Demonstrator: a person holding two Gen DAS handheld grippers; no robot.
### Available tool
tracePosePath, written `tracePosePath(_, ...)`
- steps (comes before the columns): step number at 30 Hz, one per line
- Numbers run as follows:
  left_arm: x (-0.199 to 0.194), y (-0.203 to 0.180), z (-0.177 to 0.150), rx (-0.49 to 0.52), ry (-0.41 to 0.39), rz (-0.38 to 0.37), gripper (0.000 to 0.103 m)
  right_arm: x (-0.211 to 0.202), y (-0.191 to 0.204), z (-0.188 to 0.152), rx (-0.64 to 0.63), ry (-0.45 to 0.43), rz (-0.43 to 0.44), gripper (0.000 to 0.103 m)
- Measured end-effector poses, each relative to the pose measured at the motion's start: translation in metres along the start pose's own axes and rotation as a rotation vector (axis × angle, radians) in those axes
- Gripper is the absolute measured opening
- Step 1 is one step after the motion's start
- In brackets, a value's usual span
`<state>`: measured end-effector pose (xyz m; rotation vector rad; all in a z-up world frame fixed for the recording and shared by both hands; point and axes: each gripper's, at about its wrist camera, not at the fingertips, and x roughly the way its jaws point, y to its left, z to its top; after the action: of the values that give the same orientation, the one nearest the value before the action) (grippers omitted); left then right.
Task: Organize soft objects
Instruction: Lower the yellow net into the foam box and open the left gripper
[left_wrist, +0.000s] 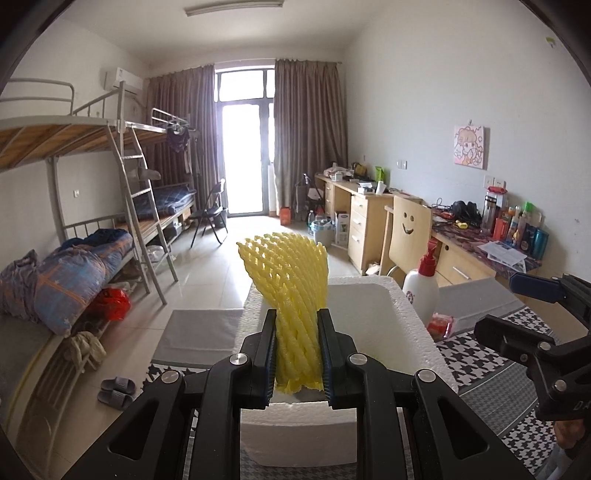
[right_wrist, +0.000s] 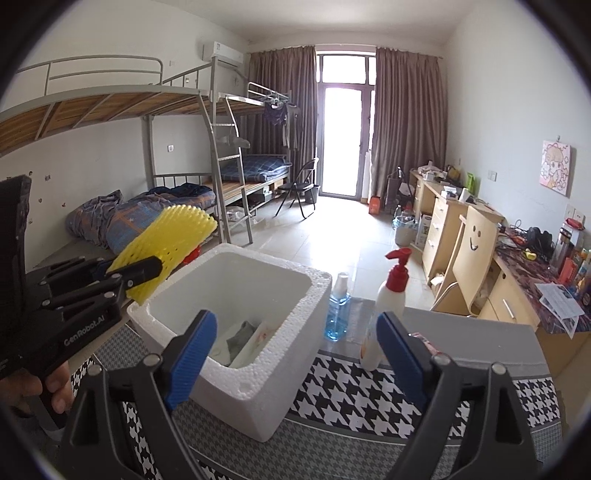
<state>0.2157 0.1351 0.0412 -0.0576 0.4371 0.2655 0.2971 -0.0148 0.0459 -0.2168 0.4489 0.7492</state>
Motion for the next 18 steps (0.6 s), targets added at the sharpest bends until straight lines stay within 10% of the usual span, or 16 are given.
tracePosePath(18, 0.026, -0.02, 0.006, 0.007, 0.05, -0.016, 0.021, -0.025, -0.021, -0.018, 0.015, -0.01, -0.057, 0.091)
